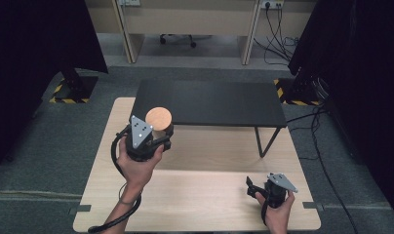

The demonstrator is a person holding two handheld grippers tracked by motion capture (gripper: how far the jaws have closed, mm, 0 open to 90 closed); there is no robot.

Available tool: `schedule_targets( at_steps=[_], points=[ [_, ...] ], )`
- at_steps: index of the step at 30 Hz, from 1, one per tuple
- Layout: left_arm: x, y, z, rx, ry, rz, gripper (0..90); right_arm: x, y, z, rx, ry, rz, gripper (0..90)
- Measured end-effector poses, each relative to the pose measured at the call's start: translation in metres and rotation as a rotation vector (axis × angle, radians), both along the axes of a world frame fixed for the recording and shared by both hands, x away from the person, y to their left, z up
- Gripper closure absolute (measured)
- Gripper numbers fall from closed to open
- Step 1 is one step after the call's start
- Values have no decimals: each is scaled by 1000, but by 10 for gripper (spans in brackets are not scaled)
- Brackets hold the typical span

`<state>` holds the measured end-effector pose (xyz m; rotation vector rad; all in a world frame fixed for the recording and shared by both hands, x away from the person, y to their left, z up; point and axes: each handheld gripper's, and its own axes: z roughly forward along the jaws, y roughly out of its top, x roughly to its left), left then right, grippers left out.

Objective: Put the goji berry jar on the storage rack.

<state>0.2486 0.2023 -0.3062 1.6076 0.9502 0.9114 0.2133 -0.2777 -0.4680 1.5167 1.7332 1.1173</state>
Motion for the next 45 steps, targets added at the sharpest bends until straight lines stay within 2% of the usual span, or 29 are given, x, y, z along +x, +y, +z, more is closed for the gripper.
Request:
schedule_targets(
  at_steps=[10,14,29,38,45],
  points=[
    [14,-6,14,14,-2,13,256,0,0,0,-1,3,5,50],
    [26,-10,18,16,3,21,257,0,0,0,0,3,6,51],
    [64,-14,19,15,39,69,256,1,-1,0,8,3,7,50],
    [80,-22,23,21,58,81,256,1,-1,0,-1,2,14,51],
    [91,-28,24,35,88,88,256,1,-1,0,-1,3,15,50]
  ],
)
